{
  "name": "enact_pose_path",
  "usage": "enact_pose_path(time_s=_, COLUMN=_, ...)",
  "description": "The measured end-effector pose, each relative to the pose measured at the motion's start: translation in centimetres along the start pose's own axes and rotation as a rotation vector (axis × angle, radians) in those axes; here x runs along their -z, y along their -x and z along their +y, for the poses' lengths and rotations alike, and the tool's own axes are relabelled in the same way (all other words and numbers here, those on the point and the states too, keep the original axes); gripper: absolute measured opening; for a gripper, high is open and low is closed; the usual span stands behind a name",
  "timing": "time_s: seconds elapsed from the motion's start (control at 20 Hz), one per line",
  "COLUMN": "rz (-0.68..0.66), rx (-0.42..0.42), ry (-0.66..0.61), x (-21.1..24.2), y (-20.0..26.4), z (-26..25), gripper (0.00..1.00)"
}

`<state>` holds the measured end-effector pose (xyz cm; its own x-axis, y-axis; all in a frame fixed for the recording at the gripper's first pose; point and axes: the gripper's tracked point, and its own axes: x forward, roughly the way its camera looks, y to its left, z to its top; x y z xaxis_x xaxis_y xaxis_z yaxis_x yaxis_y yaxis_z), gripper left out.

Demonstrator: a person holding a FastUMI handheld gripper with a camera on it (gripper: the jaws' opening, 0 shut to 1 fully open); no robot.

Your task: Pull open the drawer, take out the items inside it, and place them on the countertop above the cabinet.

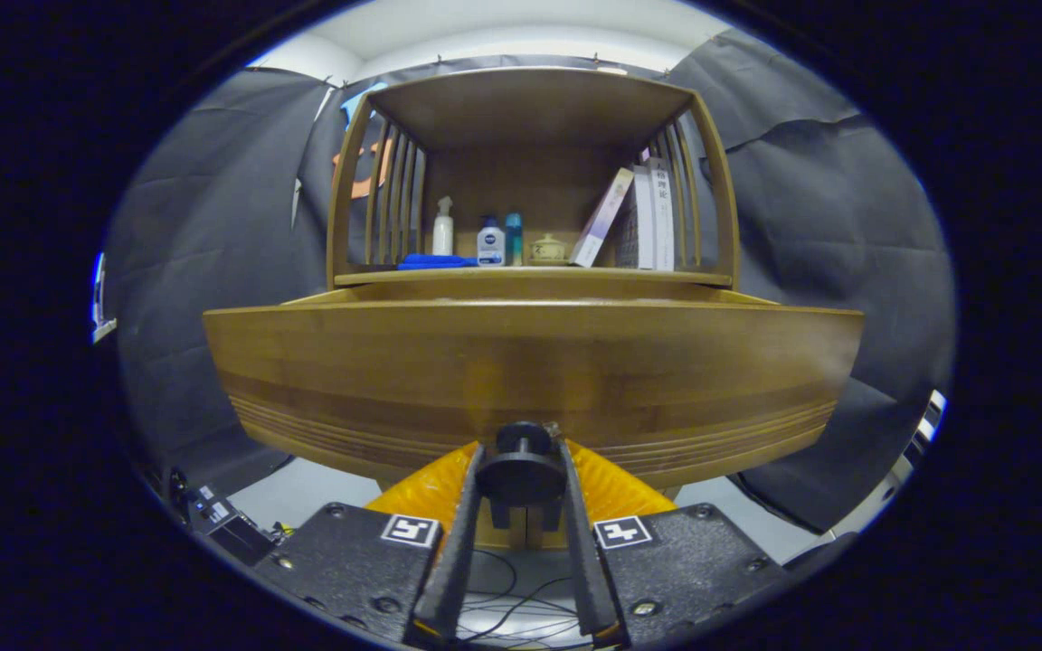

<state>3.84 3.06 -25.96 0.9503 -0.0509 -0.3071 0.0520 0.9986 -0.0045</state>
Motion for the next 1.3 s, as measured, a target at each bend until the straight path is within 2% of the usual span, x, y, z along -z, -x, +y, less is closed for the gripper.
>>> enact_pose_path(time_s=0.15, rz=-0.054, rx=-0.003, ry=0.029, x=-2.0, y=1.3, z=-0.7, gripper=0.79)
enact_pose_path(time_s=0.55, rz=-0.178, rx=-0.057, ry=-0.024, x=-10.5, y=4.1, z=-1.2, gripper=1.00)
enact_pose_path(time_s=0.9, rz=-0.228, rx=-0.028, ry=-0.022, x=-19.0, y=2.7, z=-3.6, gripper=1.00)
enact_pose_path(time_s=1.15, rz=-0.159, rx=-0.059, ry=-0.029, x=-22.6, y=-0.9, z=-2.5, gripper=1.00)
enact_pose_path(time_s=1.3, rz=-0.049, rx=-0.114, ry=-0.063, x=-23.3, y=-3.8, z=-0.7, gripper=1.00)
